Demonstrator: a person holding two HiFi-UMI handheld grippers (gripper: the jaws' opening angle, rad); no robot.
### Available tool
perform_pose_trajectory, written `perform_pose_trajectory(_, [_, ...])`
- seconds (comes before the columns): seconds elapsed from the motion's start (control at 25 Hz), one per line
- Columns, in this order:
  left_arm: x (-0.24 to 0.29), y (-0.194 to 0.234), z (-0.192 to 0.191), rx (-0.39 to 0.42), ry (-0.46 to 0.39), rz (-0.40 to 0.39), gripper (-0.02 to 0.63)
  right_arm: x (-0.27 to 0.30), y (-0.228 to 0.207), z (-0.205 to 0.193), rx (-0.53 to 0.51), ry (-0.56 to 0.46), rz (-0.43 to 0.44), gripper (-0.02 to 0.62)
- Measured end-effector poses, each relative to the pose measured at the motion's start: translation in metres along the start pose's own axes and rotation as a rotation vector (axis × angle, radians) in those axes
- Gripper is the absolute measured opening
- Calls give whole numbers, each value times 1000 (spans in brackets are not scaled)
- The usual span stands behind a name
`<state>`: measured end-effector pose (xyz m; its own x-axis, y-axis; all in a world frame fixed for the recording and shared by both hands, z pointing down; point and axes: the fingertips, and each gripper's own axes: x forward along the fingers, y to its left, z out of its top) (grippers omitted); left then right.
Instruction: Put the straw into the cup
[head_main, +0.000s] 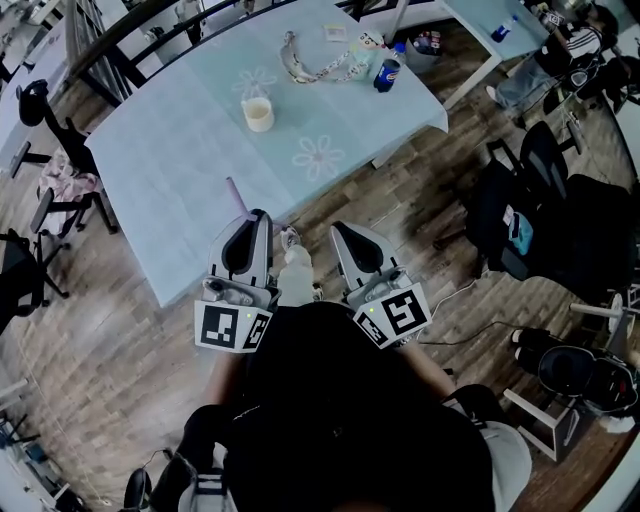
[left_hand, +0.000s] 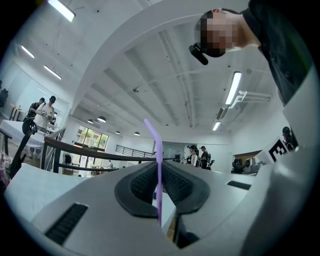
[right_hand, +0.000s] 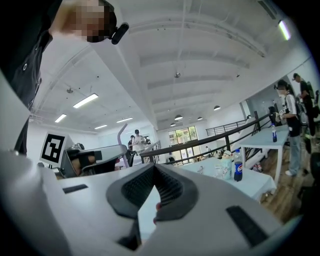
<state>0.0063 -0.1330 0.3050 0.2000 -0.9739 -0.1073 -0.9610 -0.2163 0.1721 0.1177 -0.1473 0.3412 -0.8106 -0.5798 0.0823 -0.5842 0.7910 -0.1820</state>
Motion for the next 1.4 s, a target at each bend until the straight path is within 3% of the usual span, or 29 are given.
perform_pose_trajectory(0.8, [132,115,7,-24,-8,13,31,152,-64,41,-41,16,14,9])
perform_pose_trajectory(1.4, [177,174,-6,-37,-17,79,31,215,-72,27,-56,97,93,8])
